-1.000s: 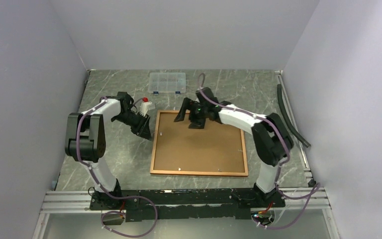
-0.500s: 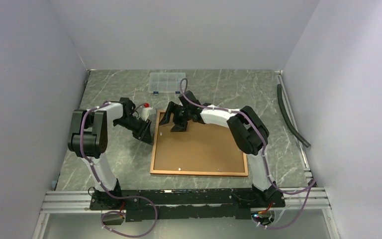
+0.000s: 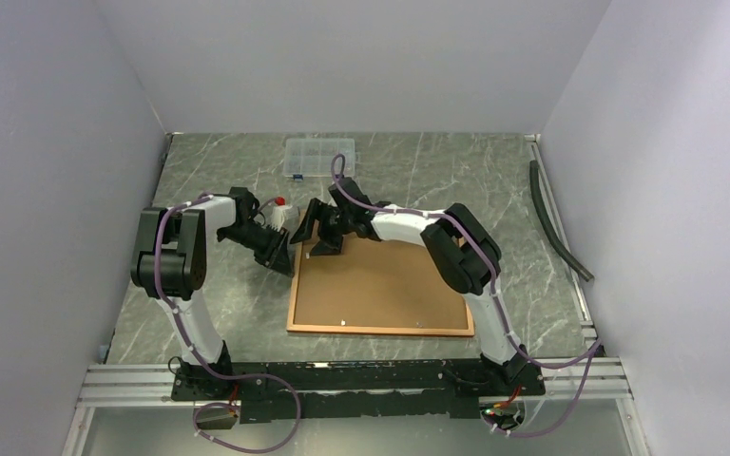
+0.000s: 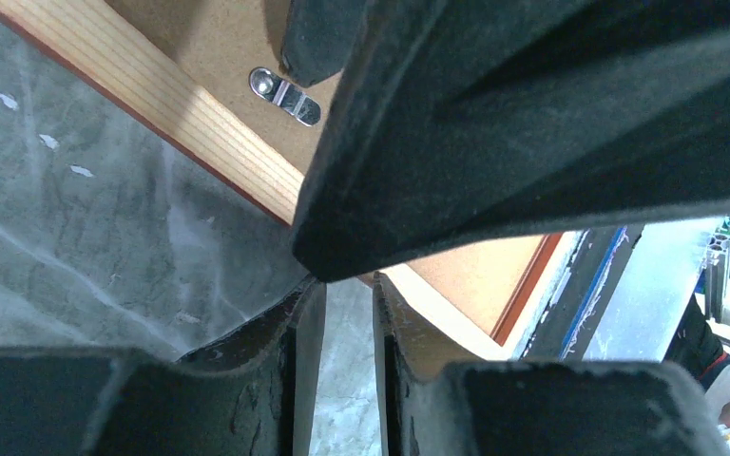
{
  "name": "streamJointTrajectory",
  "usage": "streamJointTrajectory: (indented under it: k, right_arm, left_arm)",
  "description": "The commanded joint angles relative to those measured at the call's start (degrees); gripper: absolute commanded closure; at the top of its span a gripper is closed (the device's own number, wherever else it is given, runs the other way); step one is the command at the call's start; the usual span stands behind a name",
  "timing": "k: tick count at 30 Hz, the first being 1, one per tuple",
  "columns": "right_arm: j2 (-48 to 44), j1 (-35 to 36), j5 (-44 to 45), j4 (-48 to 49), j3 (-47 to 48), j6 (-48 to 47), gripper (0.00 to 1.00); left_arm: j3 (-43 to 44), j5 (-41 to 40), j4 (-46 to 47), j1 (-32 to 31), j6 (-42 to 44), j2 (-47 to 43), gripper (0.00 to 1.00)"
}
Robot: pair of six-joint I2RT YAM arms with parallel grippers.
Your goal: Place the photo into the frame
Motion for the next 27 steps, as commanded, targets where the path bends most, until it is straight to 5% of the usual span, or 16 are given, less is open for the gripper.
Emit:
streamJointTrajectory:
  k: [1, 27]
  right_arm:
    - [1.9, 0.9, 0.4, -1.5, 1.2, 0.4, 0.29]
    - [2.9, 2.1, 2.4, -0.2, 1.5, 5.2, 0.29]
  left_arm:
    - [-0.7, 0.0, 1.8, -0.5, 0.6, -0.3, 0.7]
    - [-1.8, -2.9, 3.5, -3.0, 0.8, -2.1, 0.71]
